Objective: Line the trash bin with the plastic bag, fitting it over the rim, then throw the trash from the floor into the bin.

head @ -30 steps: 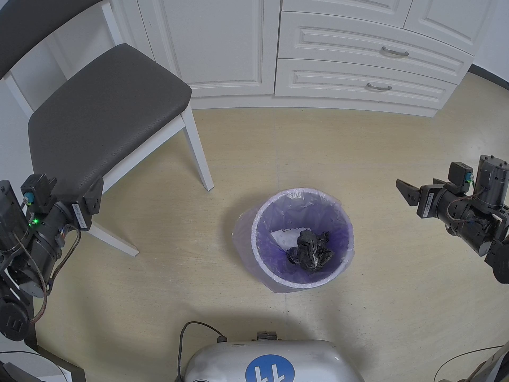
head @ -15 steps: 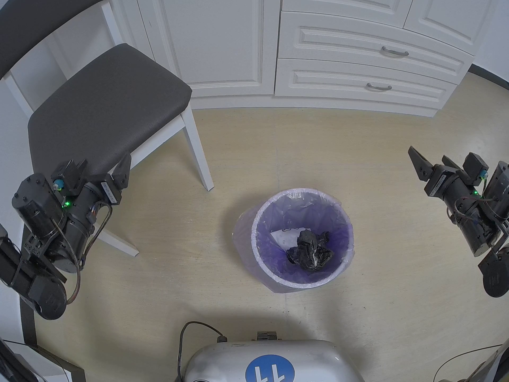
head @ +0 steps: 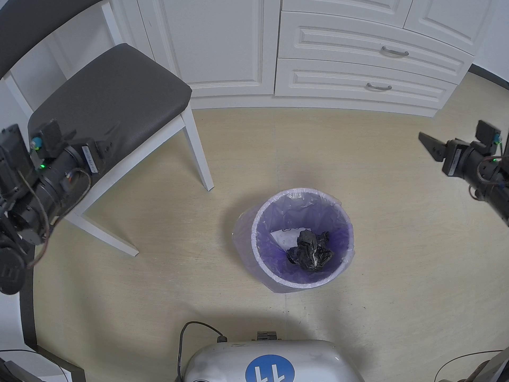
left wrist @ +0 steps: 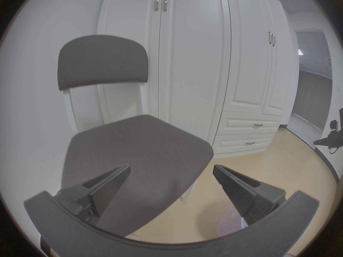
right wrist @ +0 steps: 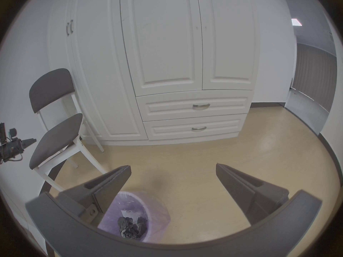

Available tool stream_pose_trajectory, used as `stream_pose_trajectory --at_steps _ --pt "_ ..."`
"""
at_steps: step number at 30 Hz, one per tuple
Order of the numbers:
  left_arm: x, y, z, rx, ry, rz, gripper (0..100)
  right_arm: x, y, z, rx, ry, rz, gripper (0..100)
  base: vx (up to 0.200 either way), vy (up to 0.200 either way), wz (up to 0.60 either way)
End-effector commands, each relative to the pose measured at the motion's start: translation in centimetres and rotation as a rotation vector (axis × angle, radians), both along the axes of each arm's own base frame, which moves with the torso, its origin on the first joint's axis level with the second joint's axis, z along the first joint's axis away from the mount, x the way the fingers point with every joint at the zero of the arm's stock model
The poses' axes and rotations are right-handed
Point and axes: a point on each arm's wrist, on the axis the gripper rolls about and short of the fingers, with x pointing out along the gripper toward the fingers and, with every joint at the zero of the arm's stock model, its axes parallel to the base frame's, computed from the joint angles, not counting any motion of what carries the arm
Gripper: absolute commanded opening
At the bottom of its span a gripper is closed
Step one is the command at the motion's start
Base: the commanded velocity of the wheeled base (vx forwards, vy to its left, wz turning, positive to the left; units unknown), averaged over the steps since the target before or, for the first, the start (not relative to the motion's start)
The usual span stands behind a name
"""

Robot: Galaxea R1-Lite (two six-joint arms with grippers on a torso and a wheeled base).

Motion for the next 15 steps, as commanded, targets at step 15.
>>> stream_pose_trajectory --at_steps 15 --pt "-19.0 5.1 12.4 0.052 -0.328 0.111 100 -20.6 -5.5 12.2 0.062 -0.417 -0.187 100 0.0 0.0 0.0"
